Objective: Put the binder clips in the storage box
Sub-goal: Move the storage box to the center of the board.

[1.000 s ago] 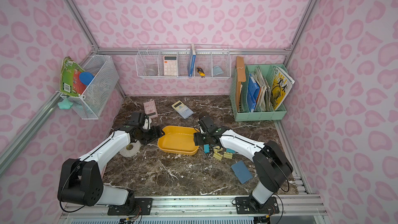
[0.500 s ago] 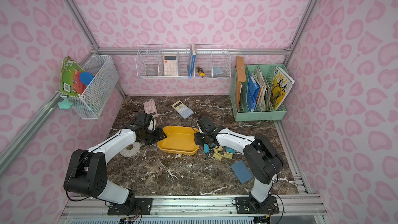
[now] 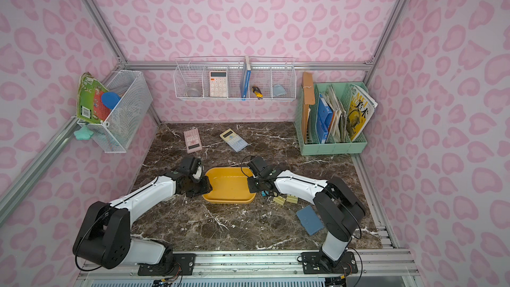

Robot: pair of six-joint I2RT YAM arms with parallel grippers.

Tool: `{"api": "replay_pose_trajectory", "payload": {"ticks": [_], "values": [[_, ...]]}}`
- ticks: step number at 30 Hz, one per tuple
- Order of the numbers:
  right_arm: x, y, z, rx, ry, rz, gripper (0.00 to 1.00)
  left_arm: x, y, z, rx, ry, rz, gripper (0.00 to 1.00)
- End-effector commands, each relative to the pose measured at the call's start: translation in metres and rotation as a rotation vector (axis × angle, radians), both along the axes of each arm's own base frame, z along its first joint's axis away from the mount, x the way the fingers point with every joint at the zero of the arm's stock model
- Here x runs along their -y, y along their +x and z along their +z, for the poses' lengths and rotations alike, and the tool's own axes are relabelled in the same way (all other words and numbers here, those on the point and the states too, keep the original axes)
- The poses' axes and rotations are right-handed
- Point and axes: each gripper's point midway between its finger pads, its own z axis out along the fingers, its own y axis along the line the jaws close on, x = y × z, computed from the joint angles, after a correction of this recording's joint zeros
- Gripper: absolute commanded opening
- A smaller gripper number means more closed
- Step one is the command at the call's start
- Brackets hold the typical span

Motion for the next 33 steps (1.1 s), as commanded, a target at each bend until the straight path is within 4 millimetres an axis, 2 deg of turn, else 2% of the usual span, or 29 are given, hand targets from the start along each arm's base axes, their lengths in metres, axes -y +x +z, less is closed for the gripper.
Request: {"api": "replay_pose_trajectory", "payload": {"ticks": [1,3,8,14,18,21,24,27,28,30,33], "values": [[-0.020,-0.019,0.010,-0.018,0.072,0.042,0.25,0.015,-0.019,0.013,-0.003,-0.069,-0.011,0.40],[-0.021,-0.034,0.011,-0.025,0.077,0.046,0.25,0.017,-0.033,0.020,0.013,-0.090,-0.011,0.40],[-0.013,-0.071,0.005,-0.059,0.090,0.025,0.26,0.012,-0.065,0.026,0.018,-0.094,0.008,0.41],[-0.002,-0.095,-0.001,-0.077,0.066,0.008,0.28,0.015,-0.088,0.015,0.000,-0.083,-0.001,0.43],[0.004,-0.097,-0.010,-0.083,0.048,-0.004,0.30,0.015,-0.097,0.000,-0.017,-0.068,-0.001,0.48],[0.007,-0.096,-0.011,-0.078,0.037,-0.010,0.42,0.010,-0.099,-0.007,-0.025,-0.038,0.008,0.60],[0.012,-0.088,-0.001,-0.049,0.020,-0.024,0.59,0.009,-0.095,-0.001,-0.005,-0.033,0.010,0.72],[0.019,-0.079,0.027,-0.004,0.031,-0.049,0.73,0.012,-0.090,0.016,0.038,-0.058,0.012,0.79],[0.025,-0.077,0.036,0.006,0.028,-0.073,0.77,0.012,-0.089,0.021,0.052,-0.064,0.013,0.81],[0.044,-0.074,0.046,0.009,0.005,-0.128,0.79,0.012,-0.089,0.028,0.064,-0.070,0.012,0.82],[0.088,-0.071,0.043,-0.049,-0.039,-0.245,0.79,0.014,-0.089,0.037,0.073,-0.082,-0.002,0.83]]}}
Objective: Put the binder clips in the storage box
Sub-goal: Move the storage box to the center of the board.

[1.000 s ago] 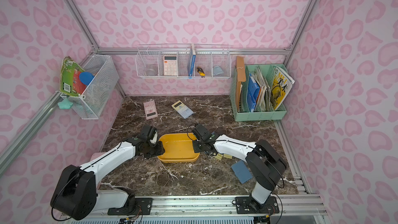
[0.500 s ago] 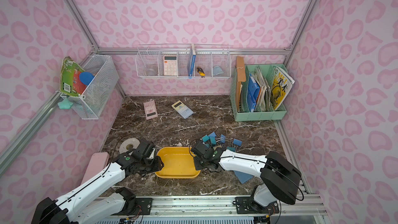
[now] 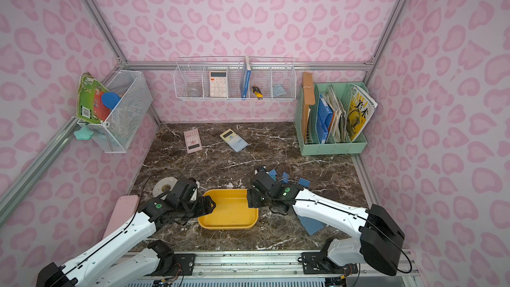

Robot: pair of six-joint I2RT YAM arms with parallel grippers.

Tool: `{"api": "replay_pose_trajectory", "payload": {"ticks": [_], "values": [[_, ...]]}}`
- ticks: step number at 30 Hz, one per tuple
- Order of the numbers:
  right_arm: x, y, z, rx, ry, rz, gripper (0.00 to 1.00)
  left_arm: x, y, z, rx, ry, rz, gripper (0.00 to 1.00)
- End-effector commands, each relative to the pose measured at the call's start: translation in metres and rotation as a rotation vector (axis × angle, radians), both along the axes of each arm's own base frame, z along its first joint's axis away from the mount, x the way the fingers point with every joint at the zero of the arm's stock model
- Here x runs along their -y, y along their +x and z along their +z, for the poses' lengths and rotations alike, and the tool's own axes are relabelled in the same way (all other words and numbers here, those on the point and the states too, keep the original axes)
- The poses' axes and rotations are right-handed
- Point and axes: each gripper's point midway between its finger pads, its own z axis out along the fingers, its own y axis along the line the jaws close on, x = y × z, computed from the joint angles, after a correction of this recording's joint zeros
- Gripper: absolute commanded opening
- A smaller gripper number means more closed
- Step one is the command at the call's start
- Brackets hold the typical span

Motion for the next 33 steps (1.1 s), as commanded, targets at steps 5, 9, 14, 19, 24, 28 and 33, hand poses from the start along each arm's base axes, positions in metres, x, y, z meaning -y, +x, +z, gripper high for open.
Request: {"api": "replay_pose_trajectory", "payload": {"ticks": [5,9,14,19,24,28,33], "values": [[0.118,0.007,-0.021,-0.120,-0.189,-0.291,0.80,0.005,0.000,0.015,0.019,-0.011,-0.046,0.84],[0.148,0.026,-0.021,-0.106,-0.257,-0.384,0.80,0.005,0.002,0.020,0.033,-0.004,-0.062,0.84],[0.157,0.040,-0.046,-0.164,-0.301,-0.413,0.80,0.004,0.002,0.017,0.005,0.012,-0.048,0.84],[0.157,0.050,-0.070,-0.194,-0.339,-0.407,0.81,0.001,-0.001,0.010,-0.034,0.029,-0.030,0.85],[0.161,0.061,-0.079,-0.200,-0.315,-0.424,0.81,-0.004,-0.004,0.005,-0.052,0.042,0.000,0.88],[0.157,0.065,-0.081,-0.190,-0.292,-0.419,0.80,-0.006,-0.006,0.004,-0.047,0.038,0.010,0.92],[0.158,0.070,-0.093,-0.195,-0.290,-0.425,0.78,-0.006,-0.006,0.004,-0.047,0.039,0.009,0.94]]}}
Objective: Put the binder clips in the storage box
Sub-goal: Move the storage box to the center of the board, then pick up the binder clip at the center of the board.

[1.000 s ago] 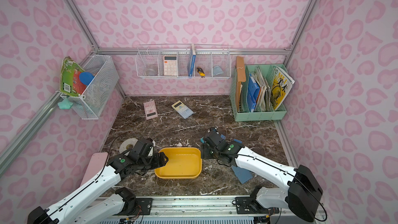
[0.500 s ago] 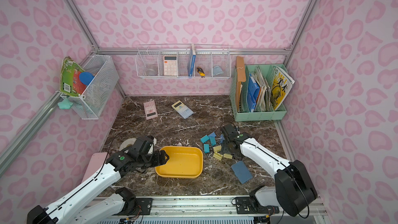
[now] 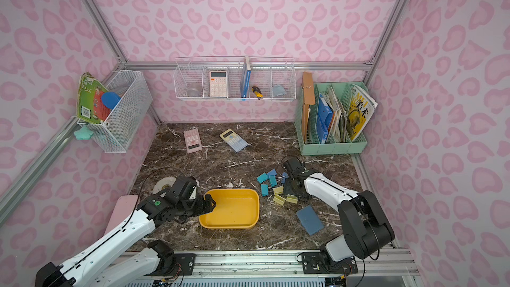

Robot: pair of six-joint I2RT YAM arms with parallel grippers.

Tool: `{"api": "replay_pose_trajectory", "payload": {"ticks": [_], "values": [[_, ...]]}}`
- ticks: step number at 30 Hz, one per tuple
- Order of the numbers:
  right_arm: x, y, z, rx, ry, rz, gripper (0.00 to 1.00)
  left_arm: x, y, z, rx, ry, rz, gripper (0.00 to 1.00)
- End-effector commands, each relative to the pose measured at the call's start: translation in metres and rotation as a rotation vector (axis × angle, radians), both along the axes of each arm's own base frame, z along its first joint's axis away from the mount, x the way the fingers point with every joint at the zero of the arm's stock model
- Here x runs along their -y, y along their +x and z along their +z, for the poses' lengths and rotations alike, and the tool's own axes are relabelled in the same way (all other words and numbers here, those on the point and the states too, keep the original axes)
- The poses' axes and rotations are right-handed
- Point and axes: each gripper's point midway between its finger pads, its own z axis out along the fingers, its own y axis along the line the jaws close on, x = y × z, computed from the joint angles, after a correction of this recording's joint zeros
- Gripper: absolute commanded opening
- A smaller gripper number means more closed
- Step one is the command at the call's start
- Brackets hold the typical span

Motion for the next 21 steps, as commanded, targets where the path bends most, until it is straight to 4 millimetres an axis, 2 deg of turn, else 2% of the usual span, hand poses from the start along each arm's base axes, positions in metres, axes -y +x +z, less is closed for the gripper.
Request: {"api": "replay_pose_trajectory", "payload": {"ticks": [1,10,14,17,21], "values": [[-0.004,0.008,-0.003,0.023,0.019,0.006,0.76,-0.003,-0.003,-0.002,-0.014,0.015,0.006,0.94],[-0.003,0.003,-0.013,0.001,0.016,0.008,0.66,-0.004,-0.003,-0.001,-0.010,0.016,0.006,0.95],[0.000,-0.001,-0.015,-0.003,0.010,0.007,0.58,-0.005,-0.002,-0.002,-0.011,0.022,0.010,0.95],[0.003,0.000,-0.013,0.017,0.001,0.000,0.54,-0.005,-0.002,-0.002,-0.012,0.027,0.011,0.95],[0.006,0.006,-0.002,0.052,-0.015,-0.003,0.48,-0.005,-0.003,-0.002,-0.014,0.026,0.011,0.96]]}}
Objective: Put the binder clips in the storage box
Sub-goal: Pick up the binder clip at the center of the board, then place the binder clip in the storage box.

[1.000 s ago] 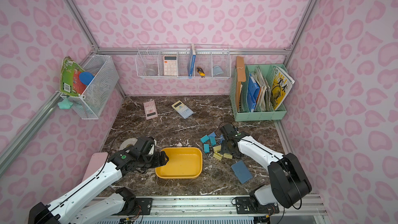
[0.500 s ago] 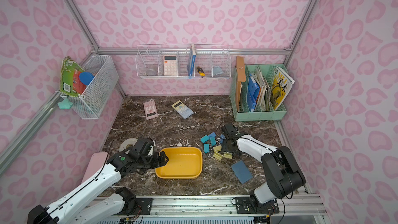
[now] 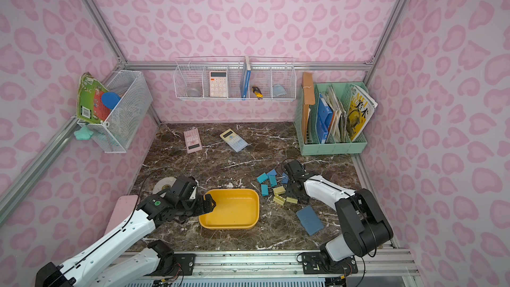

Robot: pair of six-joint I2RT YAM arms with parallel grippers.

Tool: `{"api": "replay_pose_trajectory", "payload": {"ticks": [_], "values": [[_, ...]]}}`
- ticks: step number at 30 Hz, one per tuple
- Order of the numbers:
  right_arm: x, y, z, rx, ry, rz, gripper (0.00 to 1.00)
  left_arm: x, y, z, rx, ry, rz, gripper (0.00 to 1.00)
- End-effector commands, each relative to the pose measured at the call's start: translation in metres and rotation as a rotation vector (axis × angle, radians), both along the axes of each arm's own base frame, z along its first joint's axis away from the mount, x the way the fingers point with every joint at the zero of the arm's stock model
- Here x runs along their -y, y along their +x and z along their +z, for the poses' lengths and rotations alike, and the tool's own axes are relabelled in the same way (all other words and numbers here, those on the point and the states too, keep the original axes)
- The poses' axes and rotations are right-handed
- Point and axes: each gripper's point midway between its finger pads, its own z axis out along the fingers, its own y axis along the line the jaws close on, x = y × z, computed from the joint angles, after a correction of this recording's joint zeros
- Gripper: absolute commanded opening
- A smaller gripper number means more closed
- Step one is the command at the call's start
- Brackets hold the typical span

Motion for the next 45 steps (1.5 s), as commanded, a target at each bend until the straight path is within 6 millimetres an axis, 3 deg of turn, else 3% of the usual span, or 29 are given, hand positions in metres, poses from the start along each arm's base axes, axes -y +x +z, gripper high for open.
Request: {"api": "replay_pose_trajectory", "payload": {"ticks": [1,4,7,11,16,22,25,39,45], "values": [[0.005,0.007,0.013,0.040,-0.031,-0.004,0.47,-0.004,-0.004,-0.002,-0.017,0.019,0.006,0.95],[0.003,0.012,0.038,0.089,-0.067,0.008,0.45,-0.004,-0.004,-0.002,-0.018,0.020,0.007,0.96],[-0.016,0.016,0.073,0.149,-0.094,0.060,0.44,-0.005,-0.003,-0.003,-0.018,0.025,0.009,0.96],[-0.077,0.015,0.113,0.206,-0.030,0.184,0.42,-0.006,-0.002,-0.003,-0.017,0.033,0.015,0.96],[-0.176,-0.006,0.133,0.241,0.118,0.380,0.42,-0.012,-0.001,0.000,-0.003,0.052,0.038,0.96],[-0.270,-0.049,0.119,0.179,0.204,0.584,0.43,-0.018,0.000,0.001,0.010,0.070,0.070,0.96],[-0.300,-0.067,0.106,0.158,0.240,0.674,0.43,-0.023,0.000,0.002,0.023,0.075,0.100,0.96],[-0.348,-0.120,0.050,0.019,0.312,0.833,0.42,-0.043,-0.002,0.005,0.069,0.114,0.197,0.96],[-0.344,-0.124,0.026,-0.027,0.271,0.853,0.46,-0.045,-0.003,0.003,0.074,0.120,0.196,0.95]]}}
